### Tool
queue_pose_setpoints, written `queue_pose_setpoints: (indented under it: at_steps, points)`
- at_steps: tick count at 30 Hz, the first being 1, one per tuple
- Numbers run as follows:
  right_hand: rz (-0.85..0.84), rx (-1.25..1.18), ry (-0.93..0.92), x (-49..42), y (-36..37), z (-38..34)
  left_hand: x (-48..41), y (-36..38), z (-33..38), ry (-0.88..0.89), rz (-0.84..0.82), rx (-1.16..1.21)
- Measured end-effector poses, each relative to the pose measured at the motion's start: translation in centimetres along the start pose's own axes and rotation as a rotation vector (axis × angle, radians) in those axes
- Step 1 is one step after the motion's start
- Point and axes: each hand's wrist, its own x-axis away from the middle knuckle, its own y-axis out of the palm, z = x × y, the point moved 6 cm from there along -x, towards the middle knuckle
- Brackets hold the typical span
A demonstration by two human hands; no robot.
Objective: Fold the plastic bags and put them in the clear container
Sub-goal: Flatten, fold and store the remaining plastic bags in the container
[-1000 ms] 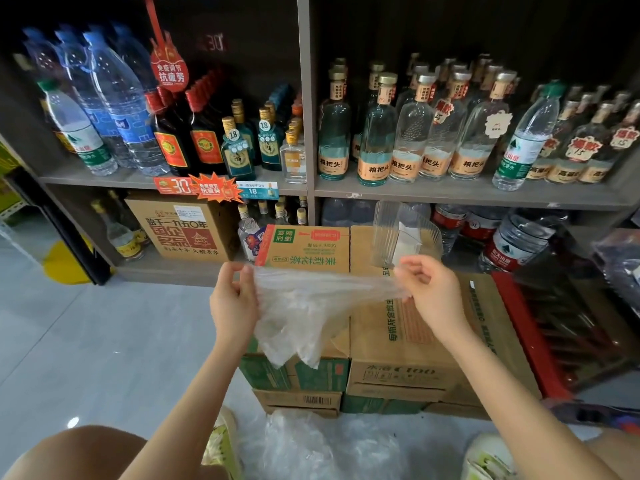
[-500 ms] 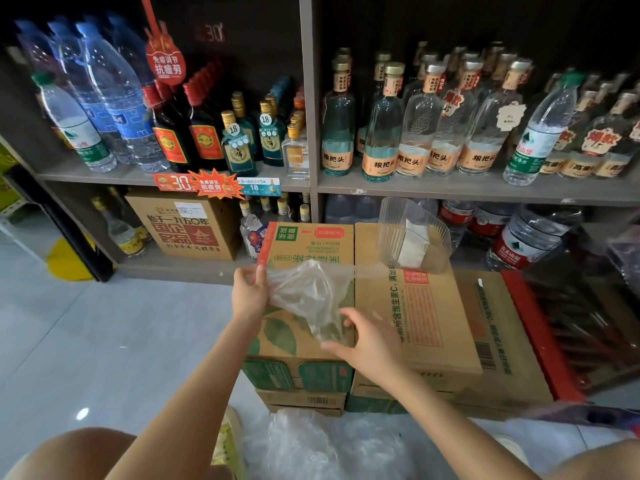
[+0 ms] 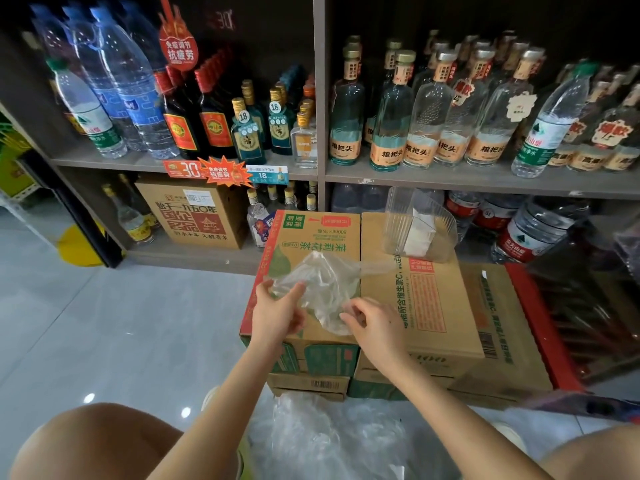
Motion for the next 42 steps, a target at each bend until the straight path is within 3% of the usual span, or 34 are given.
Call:
queue_pose_setpoints:
  at_steps: [8,16,20,22,25,28,31,34,36,38,40,42]
  points:
    - [-0.077,-0.159,0.143,0.1,-3.1,2.2,-1.1,-1.9,0.8,-0.087,-0.092,0.236]
    - [0.158,-0.289,0.155,-1.4,-9.3,4.3,-1.9,-4.6,1.8,-0.029,-0.292,0.096]
    - [-0.082,0.052,0.134,-0.6,-7.5,5.4,-2.0,-4.7,-0.3,-0.02,-0.302,-0.189]
    - [-0.225,0.087,0.201,0.2,-6.2,6.4,-1.8,-4.5,-1.5,-0.028,-0.301,-0.256]
    - [-0.389,-0.24,0.388,1.4,-4.7,7.8,-1.6,-4.1,-2.3,-0.018,-0.293,-0.342]
    - [-0.43,-0.583,0.561,1.9,-4.5,8.3,-1.6,-4.1,-2.4,-0.033,-0.277,-0.382]
    - [-0.404,-0.518,0.564,1.3,-5.0,8.6,-1.9,-4.3,-1.7,-0.039,-0.236,-0.45]
    - [-0.272,-0.306,0.513,0.4,-5.4,8.5,-2.1,-4.4,-0.5,0.094,-0.154,-0.814]
    - [-0.268,-0.178,0.436,0.2,-5.2,7.7,-1.6,-4.0,0.0,0.284,-0.088,-1.086]
    - [-0.259,-0.083,0.4,0.2,-4.9,7.1,-0.3,-3.4,0.6,0.563,-0.018,-1.109]
    - [-0.185,-0.046,0.495,0.5,-5.1,7.7,0.7,-3.1,0.7,0.802,0.001,-1.04]
    - [-0.134,0.001,0.604,1.0,-5.2,8.3,0.4,-2.7,0.0,0.888,-0.015,-1.006]
